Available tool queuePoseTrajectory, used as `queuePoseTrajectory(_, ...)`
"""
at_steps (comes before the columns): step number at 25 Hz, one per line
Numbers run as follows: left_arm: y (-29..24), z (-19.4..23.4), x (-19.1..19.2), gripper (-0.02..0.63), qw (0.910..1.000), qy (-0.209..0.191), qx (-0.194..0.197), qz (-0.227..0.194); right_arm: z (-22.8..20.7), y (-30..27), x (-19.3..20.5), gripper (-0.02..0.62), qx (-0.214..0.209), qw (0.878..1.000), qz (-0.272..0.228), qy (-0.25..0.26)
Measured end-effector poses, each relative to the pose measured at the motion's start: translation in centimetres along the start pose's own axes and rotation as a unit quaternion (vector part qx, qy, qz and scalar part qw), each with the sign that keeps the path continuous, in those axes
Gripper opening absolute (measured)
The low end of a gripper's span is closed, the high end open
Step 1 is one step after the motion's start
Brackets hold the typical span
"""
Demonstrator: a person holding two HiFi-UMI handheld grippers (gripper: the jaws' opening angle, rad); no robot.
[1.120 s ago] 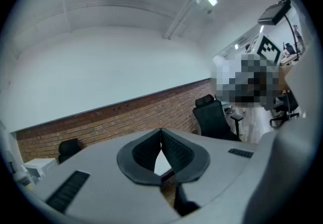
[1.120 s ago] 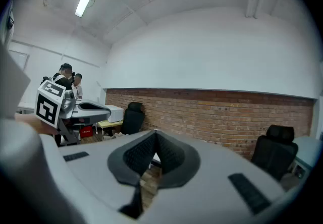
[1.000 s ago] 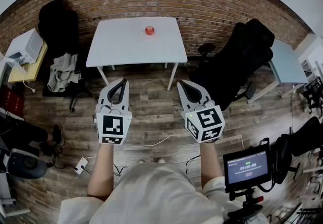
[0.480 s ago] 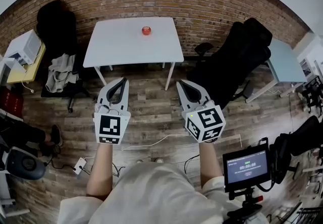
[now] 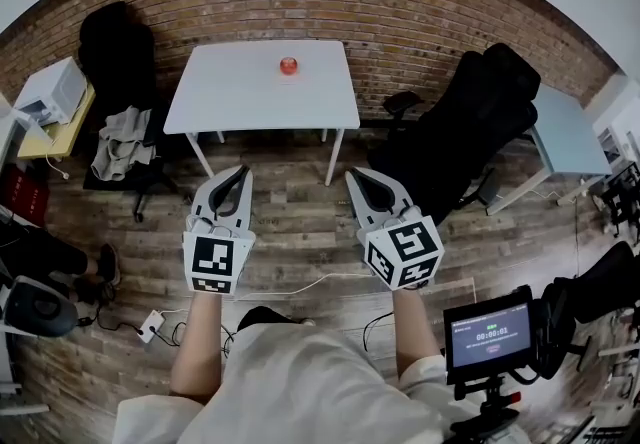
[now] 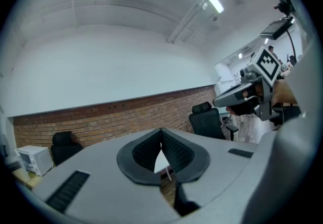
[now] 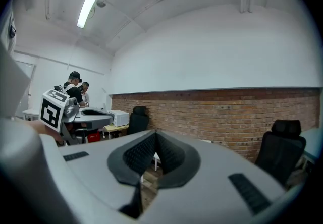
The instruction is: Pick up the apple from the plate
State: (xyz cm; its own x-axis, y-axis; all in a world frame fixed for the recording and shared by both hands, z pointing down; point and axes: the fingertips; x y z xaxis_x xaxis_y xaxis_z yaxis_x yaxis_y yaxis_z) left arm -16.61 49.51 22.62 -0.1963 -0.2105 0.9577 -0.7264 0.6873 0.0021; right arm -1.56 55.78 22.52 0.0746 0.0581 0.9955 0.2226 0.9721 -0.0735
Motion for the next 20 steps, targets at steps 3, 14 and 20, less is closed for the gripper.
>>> queuePoseTrajectory(3, 0.2, -1.0, 0.4, 0.006, 1.0, 0.006, -0.001, 0.006, -0.3, 0.5, 0.4, 0.003, -0.004, 1.0, 0.002, 0.003)
queuePoseTrajectory(14, -2.0, -0.7, 0.7, 0.006, 0.9999, 0.008, 0.003, 0.005, -2.3, -0.9, 0.7, 0.003, -0.001, 1.0, 0.004, -0.009)
queuePoseTrajectory(20, -4.8, -0.2, 2.0, 0.006, 0.9997, 0.019, 0.013, 0.002, -4.2, -3.0, 1.6, 0.003, 0.007, 1.0, 0.016, -0.01)
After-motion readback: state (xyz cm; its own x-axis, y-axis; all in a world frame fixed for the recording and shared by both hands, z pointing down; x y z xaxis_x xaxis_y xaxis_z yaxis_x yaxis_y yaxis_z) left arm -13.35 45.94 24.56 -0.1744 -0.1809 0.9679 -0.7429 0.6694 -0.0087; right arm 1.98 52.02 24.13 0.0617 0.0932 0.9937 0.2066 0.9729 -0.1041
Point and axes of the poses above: the fingertips, and each gripper's own axes: y backward along the fingers, z to its left, x out of its underside, and after that the axes turned 2 degrees about -z, right-handed
